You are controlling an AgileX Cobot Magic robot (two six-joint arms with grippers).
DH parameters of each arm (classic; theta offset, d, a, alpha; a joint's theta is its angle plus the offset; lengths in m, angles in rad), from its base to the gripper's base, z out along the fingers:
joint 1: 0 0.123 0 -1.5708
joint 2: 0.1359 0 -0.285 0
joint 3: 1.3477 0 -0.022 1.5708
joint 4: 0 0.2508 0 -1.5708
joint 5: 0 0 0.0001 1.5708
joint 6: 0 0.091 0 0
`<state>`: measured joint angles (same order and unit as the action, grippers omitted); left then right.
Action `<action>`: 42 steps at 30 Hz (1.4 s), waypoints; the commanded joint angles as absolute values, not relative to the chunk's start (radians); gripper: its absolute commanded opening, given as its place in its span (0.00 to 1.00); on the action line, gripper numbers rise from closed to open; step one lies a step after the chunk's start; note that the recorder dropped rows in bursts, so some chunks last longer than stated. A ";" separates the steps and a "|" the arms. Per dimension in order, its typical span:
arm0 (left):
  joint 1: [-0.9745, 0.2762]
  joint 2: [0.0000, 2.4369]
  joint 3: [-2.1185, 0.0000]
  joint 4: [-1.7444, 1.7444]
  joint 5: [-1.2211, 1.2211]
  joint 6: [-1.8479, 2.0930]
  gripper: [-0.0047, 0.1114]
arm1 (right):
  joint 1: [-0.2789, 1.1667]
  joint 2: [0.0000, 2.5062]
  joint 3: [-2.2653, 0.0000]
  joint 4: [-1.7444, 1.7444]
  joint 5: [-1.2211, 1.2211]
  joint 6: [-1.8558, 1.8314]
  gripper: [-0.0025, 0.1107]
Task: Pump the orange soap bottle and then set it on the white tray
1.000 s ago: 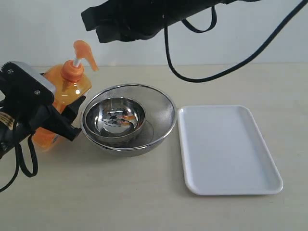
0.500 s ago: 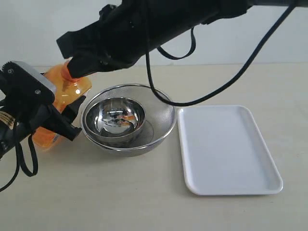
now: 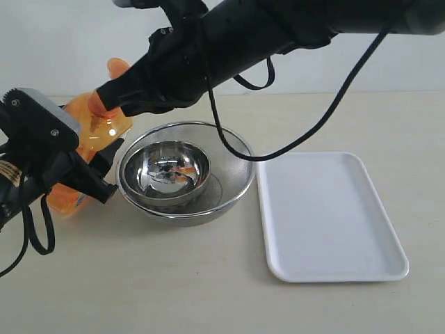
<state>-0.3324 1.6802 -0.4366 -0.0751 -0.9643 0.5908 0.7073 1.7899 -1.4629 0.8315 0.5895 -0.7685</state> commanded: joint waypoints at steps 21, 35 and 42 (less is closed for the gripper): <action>-0.331 1.671 -0.442 -0.070 -0.985 0.600 0.08 | 0.706 1.737 -1.467 0.919 0.692 -0.849 0.02; -0.331 1.671 -0.442 -0.070 -0.964 0.649 0.08 | 0.706 1.476 -1.467 0.643 0.521 -0.614 0.02; -0.331 1.671 -0.442 -0.070 -0.949 0.694 0.08 | 0.706 1.523 -1.467 0.591 0.516 -0.558 0.02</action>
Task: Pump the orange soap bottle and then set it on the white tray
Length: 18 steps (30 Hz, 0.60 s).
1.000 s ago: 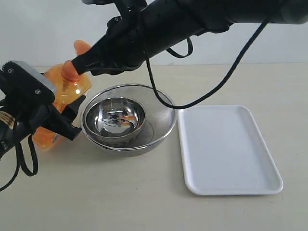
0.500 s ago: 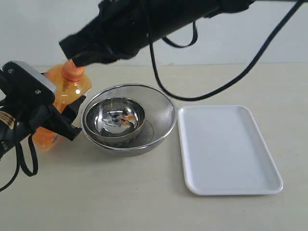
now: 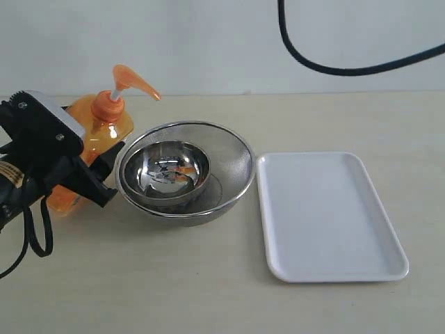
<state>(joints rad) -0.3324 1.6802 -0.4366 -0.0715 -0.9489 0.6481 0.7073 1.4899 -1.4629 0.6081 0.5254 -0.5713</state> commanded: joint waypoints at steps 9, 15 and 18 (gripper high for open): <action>-0.331 1.671 -0.442 -0.070 -0.949 0.701 0.08 | 0.706 1.673 -1.467 0.683 0.444 -0.621 0.02; -0.331 1.671 -0.442 -0.070 -0.949 0.701 0.08 | 0.706 1.731 -1.467 0.759 0.428 -0.686 0.02; -0.331 1.671 -0.442 -0.070 -0.949 0.697 0.08 | 0.708 1.747 -1.467 0.777 0.437 -0.686 0.02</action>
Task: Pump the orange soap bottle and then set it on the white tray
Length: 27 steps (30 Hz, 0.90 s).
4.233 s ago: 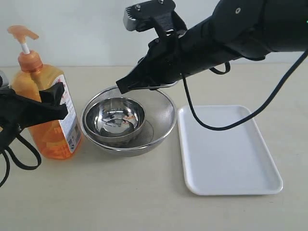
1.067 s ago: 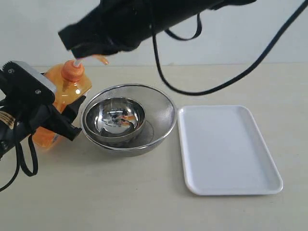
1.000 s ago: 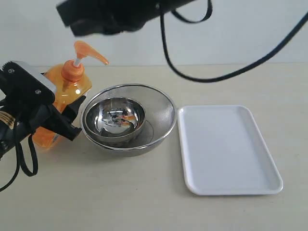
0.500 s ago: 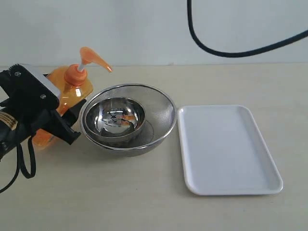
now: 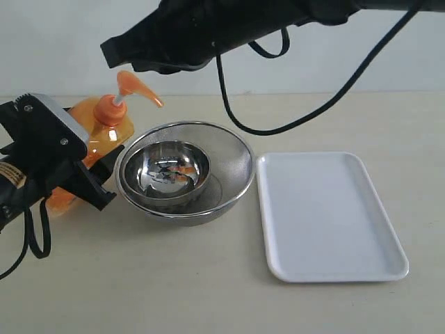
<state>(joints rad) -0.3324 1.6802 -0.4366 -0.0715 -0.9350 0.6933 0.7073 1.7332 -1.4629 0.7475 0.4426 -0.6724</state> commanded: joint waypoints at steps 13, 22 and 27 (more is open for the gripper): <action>-0.331 1.671 -0.442 -0.031 -0.961 0.669 0.08 | 0.710 1.823 -1.467 0.860 0.489 -0.732 0.02; -0.331 1.673 -0.442 -0.029 -0.963 0.665 0.08 | 0.710 1.881 -1.467 0.883 0.498 -0.751 0.02; -0.331 1.673 -0.442 -0.029 -0.965 0.655 0.08 | 0.710 1.888 -1.467 0.883 0.501 -0.757 0.02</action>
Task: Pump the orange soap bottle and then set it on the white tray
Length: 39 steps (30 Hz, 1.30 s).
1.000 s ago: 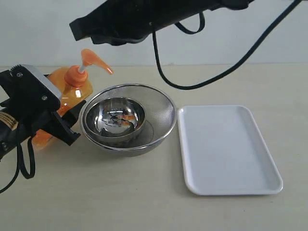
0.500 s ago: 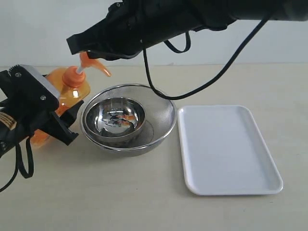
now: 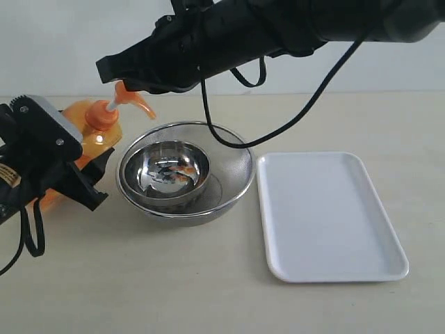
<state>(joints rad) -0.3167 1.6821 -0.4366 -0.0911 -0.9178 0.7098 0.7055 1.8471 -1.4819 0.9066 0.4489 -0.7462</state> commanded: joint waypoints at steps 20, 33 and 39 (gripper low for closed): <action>-0.331 1.673 -0.442 -0.029 -0.984 0.621 0.08 | 0.708 1.916 -1.467 0.908 0.490 -0.810 0.02; -0.331 1.671 -0.442 -0.097 -1.029 0.494 0.08 | 0.683 1.742 -1.467 0.801 0.448 -0.780 0.03; -0.331 1.671 -0.442 -0.121 -1.029 0.483 0.08 | 0.658 1.729 -1.467 0.801 0.423 -0.760 0.13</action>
<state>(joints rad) -0.3252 1.6825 -0.4366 -0.1048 -0.9938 0.4975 0.6677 1.7418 -1.4738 0.8112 0.4425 -0.7635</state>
